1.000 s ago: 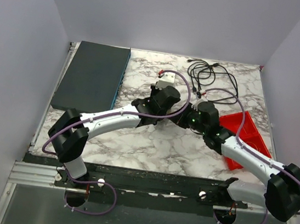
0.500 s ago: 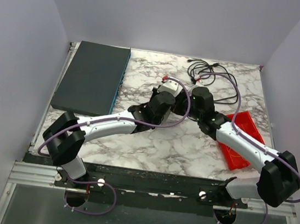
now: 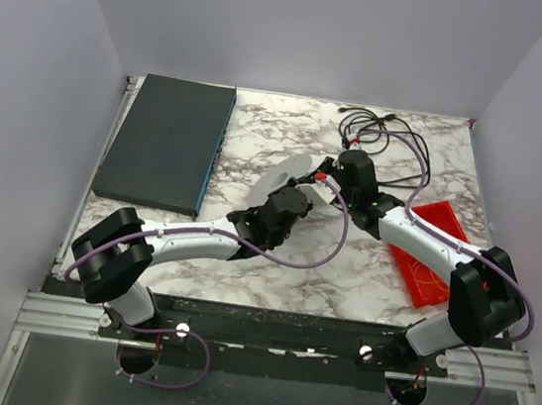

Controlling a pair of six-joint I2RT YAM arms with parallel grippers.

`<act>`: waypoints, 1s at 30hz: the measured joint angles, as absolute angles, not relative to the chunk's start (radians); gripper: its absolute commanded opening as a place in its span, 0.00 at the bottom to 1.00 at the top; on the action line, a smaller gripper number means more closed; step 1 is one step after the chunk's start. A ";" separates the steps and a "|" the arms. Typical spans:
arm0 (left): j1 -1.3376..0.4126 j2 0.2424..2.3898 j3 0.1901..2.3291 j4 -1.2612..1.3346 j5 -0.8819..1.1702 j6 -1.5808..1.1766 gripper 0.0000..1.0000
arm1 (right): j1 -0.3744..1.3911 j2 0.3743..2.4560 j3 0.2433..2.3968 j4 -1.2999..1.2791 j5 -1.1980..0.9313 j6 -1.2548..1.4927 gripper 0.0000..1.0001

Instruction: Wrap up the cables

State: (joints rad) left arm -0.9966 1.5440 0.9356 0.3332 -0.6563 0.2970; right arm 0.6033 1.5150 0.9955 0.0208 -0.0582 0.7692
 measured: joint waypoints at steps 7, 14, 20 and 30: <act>-1.026 1.544 0.918 0.314 -0.588 0.341 0.00 | 0.558 1.549 0.908 0.145 -0.128 0.839 0.01; -1.039 1.544 0.923 0.208 -0.540 0.284 0.00 | 0.524 1.604 0.802 0.313 -0.200 0.901 0.01; -1.083 1.557 0.926 0.096 -0.490 0.213 0.00 | 0.502 1.708 0.727 0.409 -0.205 0.942 0.01; -1.089 1.588 0.951 0.049 -0.483 0.102 0.00 | 0.483 1.798 0.704 0.572 -0.234 0.991 0.01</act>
State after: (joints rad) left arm -1.0889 1.5875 0.9508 0.0490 -0.4831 0.1020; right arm 0.4828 1.7977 0.7040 0.5724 -0.2340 0.9913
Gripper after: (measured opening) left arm 0.049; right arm 0.045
